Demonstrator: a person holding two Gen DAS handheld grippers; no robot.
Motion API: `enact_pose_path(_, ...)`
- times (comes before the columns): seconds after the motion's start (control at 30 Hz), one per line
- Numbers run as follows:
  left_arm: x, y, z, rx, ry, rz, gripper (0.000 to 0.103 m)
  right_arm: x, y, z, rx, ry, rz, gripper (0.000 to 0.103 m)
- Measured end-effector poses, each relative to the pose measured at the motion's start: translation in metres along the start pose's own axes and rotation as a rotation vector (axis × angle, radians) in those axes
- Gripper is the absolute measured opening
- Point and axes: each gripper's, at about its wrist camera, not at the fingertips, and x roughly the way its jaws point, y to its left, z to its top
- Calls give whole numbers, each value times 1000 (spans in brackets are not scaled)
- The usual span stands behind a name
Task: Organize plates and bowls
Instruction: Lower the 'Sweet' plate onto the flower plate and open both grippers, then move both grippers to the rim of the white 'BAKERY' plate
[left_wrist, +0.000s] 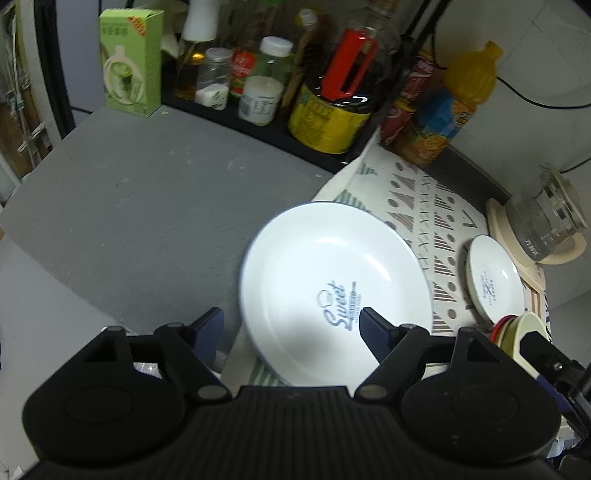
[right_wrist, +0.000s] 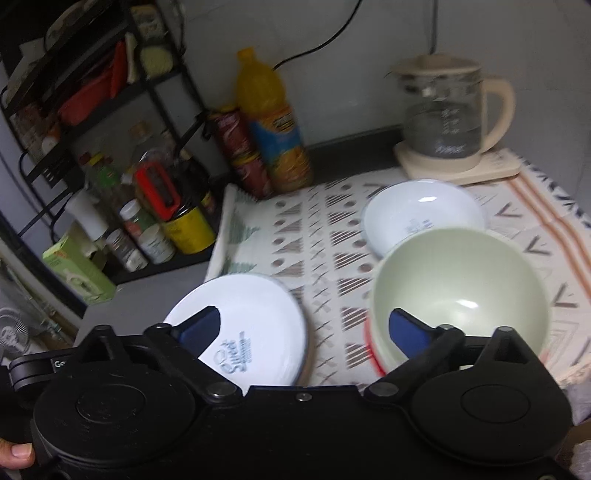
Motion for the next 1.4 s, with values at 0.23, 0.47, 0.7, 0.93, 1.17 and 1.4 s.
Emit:
enact_pose_path(0.23,-5,-29,1,71,-22,-48,82,-11,-24,9,48,-27,-60,102)
enact_pose_path(0.47,7,-67,6,89,2,-111,82,-23,-54,24,90,-42,-113,103)
enact_pose_path(0.7,18,-116,7,174,17,-162,82,-24,-95,34,163,-58,-162,103)
enact_pose_path(0.93,37,-159,13,238,33,-187,82,-8,-131,49,229,-38,-179,103)
enact_pose_path(1.17,59,-189,23,252,50,-200,82,17,-157,68,246,-11,-162,102)
enact_pose_path(1.4,94,-208,37,246,87,-191,80,57,-185,94,261,54,-124,93)
